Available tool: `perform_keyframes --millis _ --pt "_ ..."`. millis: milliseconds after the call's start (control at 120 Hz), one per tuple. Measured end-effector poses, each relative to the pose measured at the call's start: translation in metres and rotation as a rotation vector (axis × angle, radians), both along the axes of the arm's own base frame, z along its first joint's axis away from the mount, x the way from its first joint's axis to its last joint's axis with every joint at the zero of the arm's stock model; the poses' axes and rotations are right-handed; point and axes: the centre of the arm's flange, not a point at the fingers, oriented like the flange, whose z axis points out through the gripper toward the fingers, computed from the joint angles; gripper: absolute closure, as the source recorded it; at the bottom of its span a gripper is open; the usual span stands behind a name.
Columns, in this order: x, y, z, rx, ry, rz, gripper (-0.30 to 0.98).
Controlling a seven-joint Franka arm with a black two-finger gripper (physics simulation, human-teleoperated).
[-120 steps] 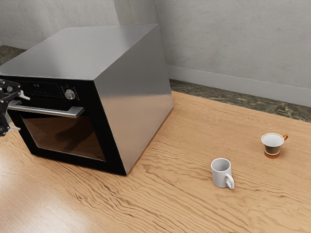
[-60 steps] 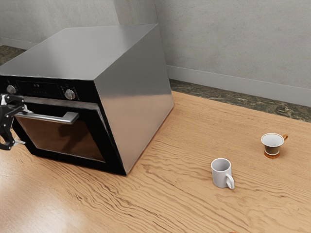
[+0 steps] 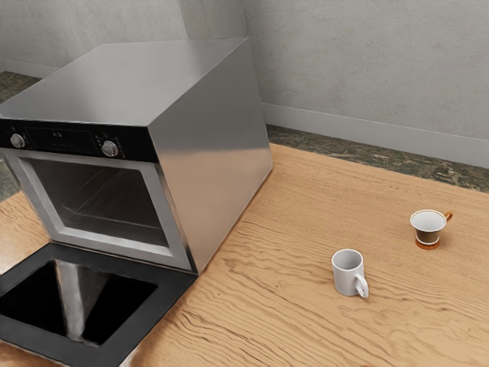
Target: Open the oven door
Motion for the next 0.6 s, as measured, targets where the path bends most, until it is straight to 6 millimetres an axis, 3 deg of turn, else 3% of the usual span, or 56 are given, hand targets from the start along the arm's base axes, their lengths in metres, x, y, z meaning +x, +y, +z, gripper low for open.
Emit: perform_keyframes --millis 42,67,92,133,175,242,283,350,400,483,600 --pt "0.024 -0.037 0.087 0.14 0.031 -0.129 0.0" --pt "0.04 -0.072 0.137 0.215 0.042 -0.233 0.0" --pt "0.055 -0.109 0.175 0.275 0.055 -0.336 0.0" --pt "0.082 -0.166 0.212 0.322 0.08 -0.52 0.0" --pt "0.119 -0.218 0.222 0.332 0.133 -0.729 0.0" --pt "0.188 -0.282 0.21 0.345 0.27 -0.952 0.0" --pt "0.23 -0.311 0.182 0.344 0.382 -1.024 0.0" --pt "0.263 -0.346 0.129 0.336 0.544 -1.099 0.0" --pt "0.281 -0.354 0.098 0.324 0.639 -1.116 0.0" --pt "0.295 -0.351 0.061 0.308 0.744 -1.119 0.0" --pt "0.297 -0.347 0.039 0.277 0.801 -1.126 0.0"
